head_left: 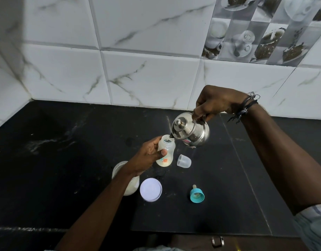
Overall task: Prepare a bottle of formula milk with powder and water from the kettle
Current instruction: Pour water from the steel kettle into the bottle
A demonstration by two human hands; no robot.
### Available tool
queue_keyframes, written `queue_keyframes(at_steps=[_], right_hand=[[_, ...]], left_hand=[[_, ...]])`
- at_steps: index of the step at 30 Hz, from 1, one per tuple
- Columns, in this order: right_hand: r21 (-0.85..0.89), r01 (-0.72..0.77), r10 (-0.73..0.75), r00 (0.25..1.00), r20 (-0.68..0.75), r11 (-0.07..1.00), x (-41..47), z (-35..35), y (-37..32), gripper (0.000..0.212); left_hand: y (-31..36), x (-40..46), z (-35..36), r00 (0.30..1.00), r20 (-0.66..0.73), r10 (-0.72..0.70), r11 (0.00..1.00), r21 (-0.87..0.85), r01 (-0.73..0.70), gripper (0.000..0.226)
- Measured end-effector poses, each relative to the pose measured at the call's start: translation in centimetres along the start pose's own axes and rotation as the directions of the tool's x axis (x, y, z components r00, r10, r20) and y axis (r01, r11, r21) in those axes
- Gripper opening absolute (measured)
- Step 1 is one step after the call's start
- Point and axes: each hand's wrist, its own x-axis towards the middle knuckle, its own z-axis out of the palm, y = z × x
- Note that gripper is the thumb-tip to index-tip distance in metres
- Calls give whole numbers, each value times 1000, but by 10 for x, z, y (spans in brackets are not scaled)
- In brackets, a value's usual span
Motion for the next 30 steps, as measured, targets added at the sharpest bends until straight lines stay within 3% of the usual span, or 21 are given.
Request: queue_keyframes(at_steps=[3, 9, 17, 21, 28, 30], right_hand=[[-4, 1, -1, 1000, -1, 1000, 0, 0, 0, 21], [-18, 11, -11, 1000, 6, 1000, 0, 0, -2, 22], [-31, 16, -16, 1000, 9, 999, 0, -1, -4, 20], [-52, 19, -18, 1000, 18, 998, 0, -2, -6, 21], [-71, 29, -27, 999, 23, 997, -2, -1, -9, 21], [-82, 29, -27, 999, 19, 996, -2, -1, -10, 21]], left_hand=[[1, -2, -1, 1000, 6, -6, 1000, -1, 6, 69], [-1, 1, 1, 1000, -23, -18, 999, 36, 19, 40], [0, 1, 0, 1000, -14, -10, 999, 41, 11, 46], [-1, 2, 1, 1000, -14, -5, 1000, 15, 5, 39], [2, -2, 0, 1000, 7, -4, 1000, -9, 4, 64], [1, -2, 0, 1000, 3, -13, 1000, 15, 13, 60]])
